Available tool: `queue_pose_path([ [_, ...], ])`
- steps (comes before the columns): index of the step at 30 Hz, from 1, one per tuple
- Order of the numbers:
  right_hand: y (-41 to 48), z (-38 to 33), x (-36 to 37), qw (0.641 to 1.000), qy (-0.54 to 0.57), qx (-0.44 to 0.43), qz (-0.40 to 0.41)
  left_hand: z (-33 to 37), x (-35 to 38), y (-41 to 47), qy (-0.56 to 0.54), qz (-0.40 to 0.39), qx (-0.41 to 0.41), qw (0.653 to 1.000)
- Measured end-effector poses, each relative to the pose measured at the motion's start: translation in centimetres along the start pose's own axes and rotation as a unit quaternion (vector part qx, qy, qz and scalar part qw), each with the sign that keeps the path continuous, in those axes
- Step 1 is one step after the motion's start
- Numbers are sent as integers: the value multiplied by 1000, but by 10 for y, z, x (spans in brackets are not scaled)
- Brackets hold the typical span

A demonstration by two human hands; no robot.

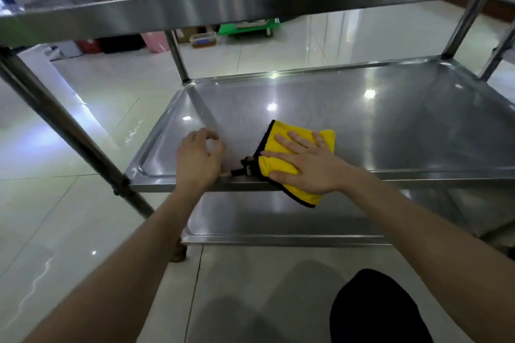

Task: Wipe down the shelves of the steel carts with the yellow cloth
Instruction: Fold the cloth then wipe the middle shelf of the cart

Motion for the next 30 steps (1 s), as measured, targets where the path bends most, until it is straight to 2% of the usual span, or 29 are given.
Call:
queue_pose_path([
  [2,1,1,-1,1000,-2,2,-2,-37,-26,14,166,-97,31,981],
  [3,1,1,-2,1000,-6,4,-4,-53,-38,20,216,-142,37,965],
  [7,-1,-2,-5,1000,-24,13,-5,-88,-68,26,294,-223,34,929],
  [12,4,-24,0,996,-57,66,-9,-95,-62,25,333,-210,67,917],
  [16,43,-114,34,996,-61,55,26,-100,-60,2,309,-156,88,934],
  [18,59,-143,45,997,-55,28,34,-100,-64,-4,263,-128,76,953],
  [19,62,-147,48,998,-55,25,37,-104,-66,-8,202,-96,81,971],
  [21,63,-144,49,997,-59,21,47,-119,-76,-23,35,47,105,993],
  [22,62,-142,48,997,-61,20,53,-127,-82,-30,-23,145,107,983],
  [23,60,-140,48,996,-64,21,56,-134,-90,-33,-69,235,75,967],
  [24,60,-139,48,996,-65,23,54,-141,-96,-30,-109,299,9,948],
  [25,61,-140,49,997,-62,28,47,-147,-100,-22,-148,323,-64,933],
  [27,68,-143,50,997,-43,60,23,-150,-106,3,-225,269,-160,923],
  [29,82,-143,53,993,-18,114,-6,-148,-105,24,-267,188,-182,927],
  [30,93,-145,56,991,-14,136,-18,-148,-103,27,-267,176,-177,931],
])
Point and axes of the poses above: each hand's wrist, its own y-axis towards the middle knuckle, its own x-axis out of the palm, z = x × y, the point moved 1 cm from there along y, towards the middle knuckle, and after that the axes turned 14 degrees about z, right-handed, at the moved point
